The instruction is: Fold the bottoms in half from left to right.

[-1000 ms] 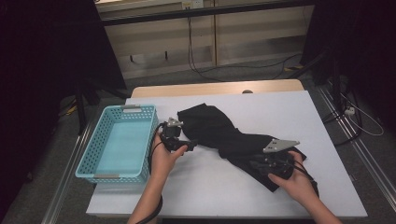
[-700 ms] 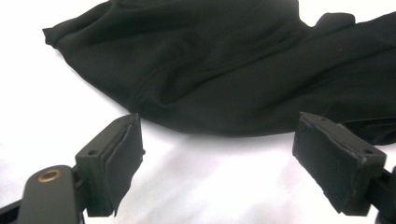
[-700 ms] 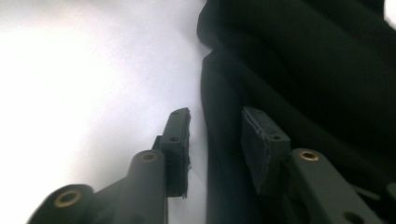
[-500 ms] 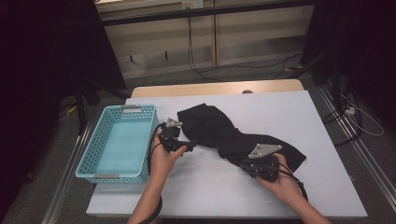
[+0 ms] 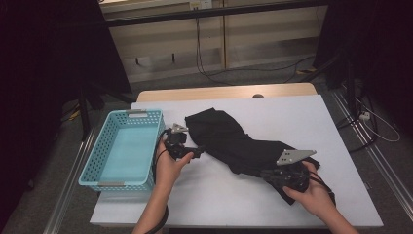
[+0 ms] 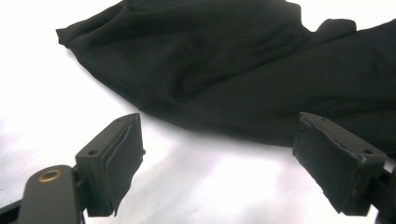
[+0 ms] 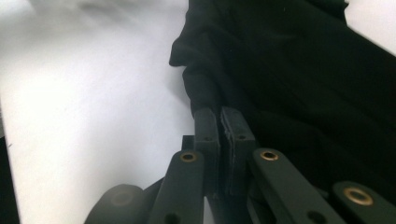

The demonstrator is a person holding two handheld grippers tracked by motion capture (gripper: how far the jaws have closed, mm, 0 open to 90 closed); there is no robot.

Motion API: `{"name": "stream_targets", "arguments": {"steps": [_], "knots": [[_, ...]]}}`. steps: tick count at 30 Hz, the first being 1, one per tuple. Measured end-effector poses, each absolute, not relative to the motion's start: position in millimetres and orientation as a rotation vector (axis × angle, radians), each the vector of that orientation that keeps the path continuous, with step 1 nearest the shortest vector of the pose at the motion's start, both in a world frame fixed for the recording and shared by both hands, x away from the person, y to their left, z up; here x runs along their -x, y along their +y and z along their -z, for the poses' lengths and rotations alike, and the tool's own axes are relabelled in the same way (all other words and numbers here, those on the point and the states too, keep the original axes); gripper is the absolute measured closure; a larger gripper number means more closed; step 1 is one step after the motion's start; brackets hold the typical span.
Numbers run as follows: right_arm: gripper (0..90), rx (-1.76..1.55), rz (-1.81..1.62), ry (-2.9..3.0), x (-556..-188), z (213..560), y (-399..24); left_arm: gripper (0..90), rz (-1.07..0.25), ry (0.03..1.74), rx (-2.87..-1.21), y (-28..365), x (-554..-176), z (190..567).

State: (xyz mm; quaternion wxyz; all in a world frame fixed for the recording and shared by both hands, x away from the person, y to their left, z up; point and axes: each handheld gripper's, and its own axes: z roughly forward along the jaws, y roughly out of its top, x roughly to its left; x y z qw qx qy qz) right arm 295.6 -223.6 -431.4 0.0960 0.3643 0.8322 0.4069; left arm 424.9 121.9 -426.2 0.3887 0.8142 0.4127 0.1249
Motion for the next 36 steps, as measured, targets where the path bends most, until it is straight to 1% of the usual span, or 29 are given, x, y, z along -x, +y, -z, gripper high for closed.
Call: {"name": "stream_targets", "arguments": {"steps": [6,9,11,13,17,21,27,32,36], "knots": [[85.4,-1.054,-1.213,2.485,-292,430,-228,16.5,-0.323,1.042,-2.075,121,-426,426],[82.2,-1.060,-1.210,2.501,-292,438,-227,16.5,-0.316,1.039,-2.090,121,-427,427],[76.5,-1.053,-1.194,2.507,-292,441,-222,16.5,-0.312,1.044,-2.081,120,-427,427],[66.5,-1.049,-1.180,2.471,-292,441,-216,16.5,-0.315,1.044,-2.080,119,-426,427],[64.0,-0.992,-1.183,2.436,-292,437,-203,16.5,-0.316,1.040,-2.088,119,-426,428],[64.2,-0.924,-1.203,2.421,-294,435,-188,16.4,-0.321,1.039,-2.092,121,-424,428],[69.7,-0.822,-1.240,2.463,-303,436,-162,16.2,-0.318,1.042,-2.093,126,-418,426],[68.5,-0.748,-1.168,2.509,-312,447,-139,16.0,-0.321,1.060,-2.088,133,-414,428],[68.5,-0.759,-1.076,2.509,-322,455,-134,16.0,-0.327,1.078,-2.084,141,-411,428]]}}
